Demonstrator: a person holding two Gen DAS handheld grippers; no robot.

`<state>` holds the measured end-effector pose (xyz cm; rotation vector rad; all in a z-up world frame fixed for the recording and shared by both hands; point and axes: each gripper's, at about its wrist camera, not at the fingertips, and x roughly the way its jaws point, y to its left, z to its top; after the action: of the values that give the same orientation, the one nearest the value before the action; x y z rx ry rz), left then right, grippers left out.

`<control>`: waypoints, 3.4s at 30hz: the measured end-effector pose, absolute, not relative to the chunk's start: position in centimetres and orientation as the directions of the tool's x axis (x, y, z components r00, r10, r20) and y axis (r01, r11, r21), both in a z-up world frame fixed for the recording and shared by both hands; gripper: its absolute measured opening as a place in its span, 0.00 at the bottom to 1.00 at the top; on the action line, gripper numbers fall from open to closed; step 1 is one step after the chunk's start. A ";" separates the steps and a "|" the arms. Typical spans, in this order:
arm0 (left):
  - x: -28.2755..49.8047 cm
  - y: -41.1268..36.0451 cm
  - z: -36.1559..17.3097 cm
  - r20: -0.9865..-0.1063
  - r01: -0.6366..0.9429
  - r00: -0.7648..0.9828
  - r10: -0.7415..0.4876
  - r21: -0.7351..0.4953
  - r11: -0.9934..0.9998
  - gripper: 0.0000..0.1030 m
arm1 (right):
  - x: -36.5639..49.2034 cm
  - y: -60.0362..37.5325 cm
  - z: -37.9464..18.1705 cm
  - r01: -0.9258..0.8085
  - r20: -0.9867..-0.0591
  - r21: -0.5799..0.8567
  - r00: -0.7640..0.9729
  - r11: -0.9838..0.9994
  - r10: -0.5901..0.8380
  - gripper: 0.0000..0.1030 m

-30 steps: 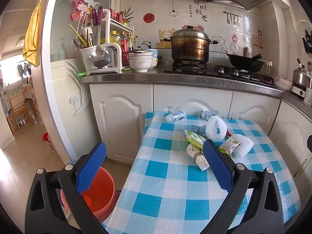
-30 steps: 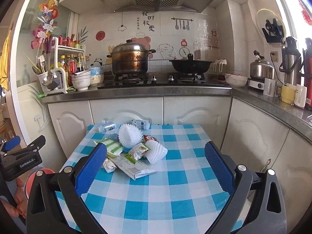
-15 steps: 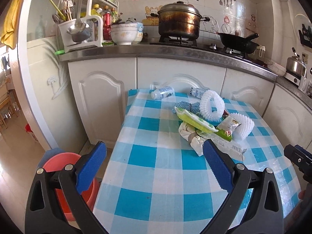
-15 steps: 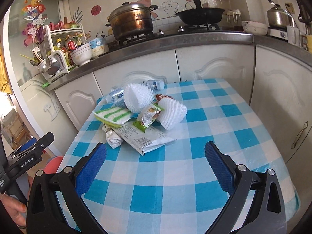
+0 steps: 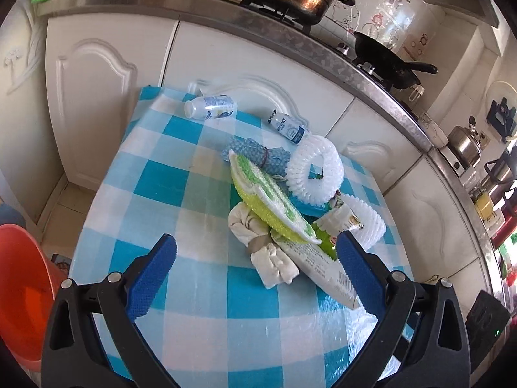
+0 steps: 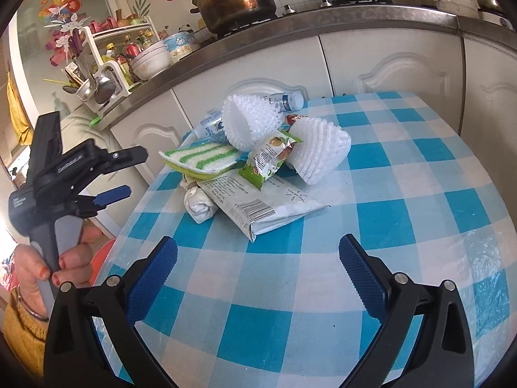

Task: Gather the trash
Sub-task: 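Grasp the green-yellow sponge with the left tool while the right tool approaches the paper bag, then grasp the white paper bag with the right tool while the left tool holds the sponge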

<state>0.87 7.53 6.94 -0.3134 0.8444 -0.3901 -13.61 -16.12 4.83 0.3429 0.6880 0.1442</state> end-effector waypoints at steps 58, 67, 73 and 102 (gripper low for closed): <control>-2.7 12.2 7.8 -0.582 0.201 0.563 -0.587 -0.592 0.780 0.22 | -14.9 -8.8 7.7 -0.132 -0.605 0.049 0.785 0.990 0.135 0.07; -6.0 14.8 8.1 -0.559 0.206 0.585 -0.588 -0.599 0.774 0.22 | -16.5 -8.9 9.5 -0.112 -0.576 0.053 0.808 0.992 0.122 0.06; -7.6 17.3 8.5 -0.548 0.197 0.609 -0.574 -0.596 0.778 0.22 | -16.9 -8.4 11.0 -0.120 -0.551 0.041 0.825 0.992 0.123 0.01; -11.4 20.2 5.5 -0.617 0.165 0.636 -0.465 -0.479 0.862 0.22 | -13.8 -4.0 0.5 -0.105 -0.801 0.095 0.582 0.990 0.138 0.97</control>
<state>-11.41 20.24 5.51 -0.4015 0.8074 -0.3709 -13.80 -4.03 0.52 0.0390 0.9386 0.1419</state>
